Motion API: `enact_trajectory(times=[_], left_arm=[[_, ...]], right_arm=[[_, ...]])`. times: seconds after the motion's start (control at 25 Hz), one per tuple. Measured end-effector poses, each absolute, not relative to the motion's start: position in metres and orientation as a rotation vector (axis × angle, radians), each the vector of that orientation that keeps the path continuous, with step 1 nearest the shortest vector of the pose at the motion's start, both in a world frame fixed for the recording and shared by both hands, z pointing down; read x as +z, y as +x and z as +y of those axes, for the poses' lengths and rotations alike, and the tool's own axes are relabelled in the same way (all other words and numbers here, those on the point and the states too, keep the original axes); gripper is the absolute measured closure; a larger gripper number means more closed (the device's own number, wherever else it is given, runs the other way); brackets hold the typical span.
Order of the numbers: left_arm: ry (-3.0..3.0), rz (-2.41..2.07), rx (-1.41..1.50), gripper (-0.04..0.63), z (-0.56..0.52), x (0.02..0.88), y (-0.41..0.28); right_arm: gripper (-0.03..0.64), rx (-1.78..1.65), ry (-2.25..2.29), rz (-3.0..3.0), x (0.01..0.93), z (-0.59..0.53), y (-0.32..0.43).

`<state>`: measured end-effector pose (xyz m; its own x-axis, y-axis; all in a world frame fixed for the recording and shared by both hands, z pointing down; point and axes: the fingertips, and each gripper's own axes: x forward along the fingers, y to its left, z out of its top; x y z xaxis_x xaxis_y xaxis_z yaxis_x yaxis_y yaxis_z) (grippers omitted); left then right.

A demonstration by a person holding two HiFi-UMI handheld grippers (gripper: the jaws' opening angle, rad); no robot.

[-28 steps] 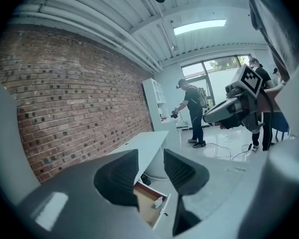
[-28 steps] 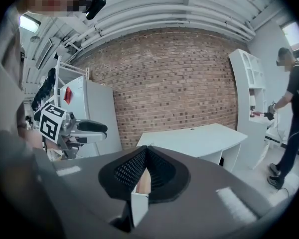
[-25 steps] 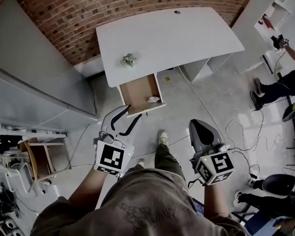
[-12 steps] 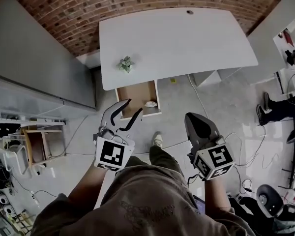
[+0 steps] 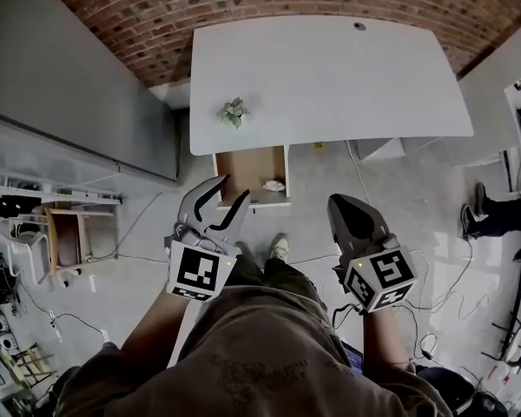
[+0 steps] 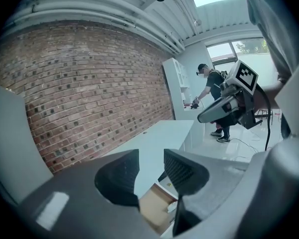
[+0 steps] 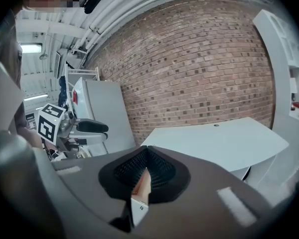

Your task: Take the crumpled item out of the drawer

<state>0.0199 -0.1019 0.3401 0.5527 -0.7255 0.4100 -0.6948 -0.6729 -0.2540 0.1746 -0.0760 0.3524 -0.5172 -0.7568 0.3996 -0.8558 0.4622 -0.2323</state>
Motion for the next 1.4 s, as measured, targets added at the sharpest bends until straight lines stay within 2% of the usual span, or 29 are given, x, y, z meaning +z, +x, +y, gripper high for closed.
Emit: enact_trajectory(times=[0.6,1.4], left_arm=[[-2.776,1.154,-0.888,0.443,-0.128,0.374,-0.014],[-2.791,0.570,-1.369,0.443,-0.169,0.590,0.013]], right_arm=[[0.589,0.616,1.402,-2.401,0.374,-0.108,0.148],[0.589,0.856,1.433,-2.117,0.527,-0.138,0.156]])
